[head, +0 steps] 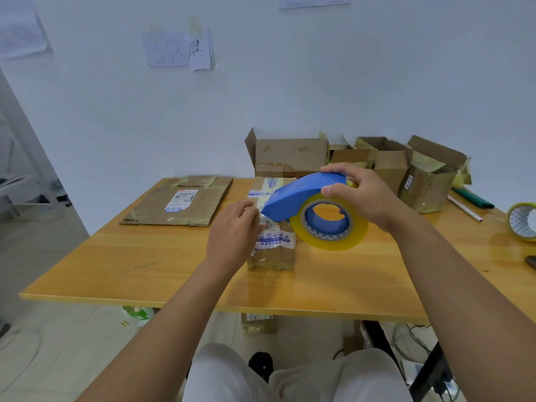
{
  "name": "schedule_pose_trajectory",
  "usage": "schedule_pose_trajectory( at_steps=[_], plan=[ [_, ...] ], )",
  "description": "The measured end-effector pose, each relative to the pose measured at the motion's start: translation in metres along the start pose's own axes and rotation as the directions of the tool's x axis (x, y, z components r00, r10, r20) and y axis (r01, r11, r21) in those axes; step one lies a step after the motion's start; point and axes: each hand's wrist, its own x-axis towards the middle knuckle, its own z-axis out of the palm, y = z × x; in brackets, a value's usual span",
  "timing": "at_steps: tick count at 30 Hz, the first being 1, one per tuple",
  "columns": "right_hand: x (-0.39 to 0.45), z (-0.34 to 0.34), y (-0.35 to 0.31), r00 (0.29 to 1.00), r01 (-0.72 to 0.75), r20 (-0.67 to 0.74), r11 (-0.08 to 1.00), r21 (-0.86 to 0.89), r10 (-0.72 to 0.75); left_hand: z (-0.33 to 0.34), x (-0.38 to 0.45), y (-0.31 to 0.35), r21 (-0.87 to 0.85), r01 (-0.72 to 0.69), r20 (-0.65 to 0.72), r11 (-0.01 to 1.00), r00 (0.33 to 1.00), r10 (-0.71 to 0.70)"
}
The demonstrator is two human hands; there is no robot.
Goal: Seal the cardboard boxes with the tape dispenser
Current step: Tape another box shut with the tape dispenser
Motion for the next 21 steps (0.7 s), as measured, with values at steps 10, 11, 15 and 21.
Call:
schedule_pose_trajectory(
  at_steps=[10,11,15,21],
  plan=[
    [-0.001,0.0,0.0,1.0,-0.01,-0.004,0.999,0.038,0.01,-0.011,0.003,-0.006,0.02,-0.099,0.097,0.995,0.991,0.097],
    [0.0,0.0,0.0,1.0,-0.012,-0.006,0.999,0.04,0.012,-0.011,0.003,-0.005,0.03,-0.119,0.107,0.992,0.988,0.115],
    [0.0,0.0,0.0,1.0,-0.021,-0.005,0.999,0.042,0.021,-0.005,-0.005,-0.005,0.0,-0.183,0.095,0.983,0.979,0.182],
    [-0.003,-0.006,0.003,0.998,-0.046,0.046,0.997,0.054,0.043,0.005,-0.006,-0.011,-0.042,-0.119,0.01,0.992,0.993,0.119]
  ],
)
